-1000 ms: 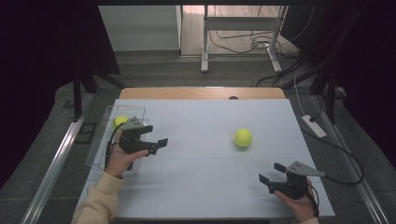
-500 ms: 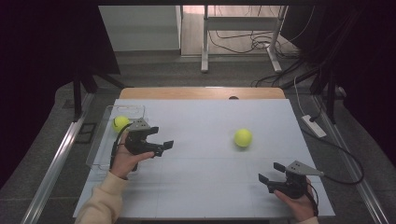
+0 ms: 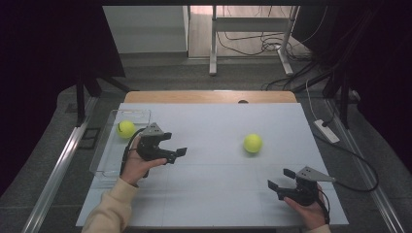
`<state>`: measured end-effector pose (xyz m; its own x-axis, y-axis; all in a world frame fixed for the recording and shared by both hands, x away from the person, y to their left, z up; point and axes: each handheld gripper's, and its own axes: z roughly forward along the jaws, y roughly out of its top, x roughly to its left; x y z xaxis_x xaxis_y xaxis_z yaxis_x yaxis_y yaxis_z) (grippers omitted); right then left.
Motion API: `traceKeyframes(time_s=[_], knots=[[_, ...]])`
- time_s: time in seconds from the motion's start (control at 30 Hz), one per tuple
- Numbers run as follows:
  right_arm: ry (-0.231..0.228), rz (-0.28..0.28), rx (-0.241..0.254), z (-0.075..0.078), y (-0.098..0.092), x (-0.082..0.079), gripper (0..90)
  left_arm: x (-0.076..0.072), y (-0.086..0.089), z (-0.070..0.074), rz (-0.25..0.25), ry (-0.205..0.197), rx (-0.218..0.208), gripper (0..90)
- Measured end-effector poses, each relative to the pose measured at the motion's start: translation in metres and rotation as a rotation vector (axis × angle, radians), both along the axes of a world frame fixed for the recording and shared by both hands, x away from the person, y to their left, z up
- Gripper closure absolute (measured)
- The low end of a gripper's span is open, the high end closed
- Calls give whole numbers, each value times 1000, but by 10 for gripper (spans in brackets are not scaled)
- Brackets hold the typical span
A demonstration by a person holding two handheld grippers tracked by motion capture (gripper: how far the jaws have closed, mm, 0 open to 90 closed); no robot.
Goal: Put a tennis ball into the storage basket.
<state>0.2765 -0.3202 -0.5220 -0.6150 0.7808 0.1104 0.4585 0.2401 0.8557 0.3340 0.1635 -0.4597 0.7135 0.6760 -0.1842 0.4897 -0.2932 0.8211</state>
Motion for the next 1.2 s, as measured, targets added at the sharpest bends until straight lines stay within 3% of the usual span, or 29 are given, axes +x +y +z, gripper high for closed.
traceKeyframes(time_s=[0.23,0.53,1.2], knots=[[4,-6,9,0,1,1,164,0,-3,1,-11,1,0,111],[2,2,15,-1,-1,0,164,3,-18,1,-30,0,27,110],[-1,-6,15,0,-3,-2,165,12,-52,4,-92,-1,38,106]])
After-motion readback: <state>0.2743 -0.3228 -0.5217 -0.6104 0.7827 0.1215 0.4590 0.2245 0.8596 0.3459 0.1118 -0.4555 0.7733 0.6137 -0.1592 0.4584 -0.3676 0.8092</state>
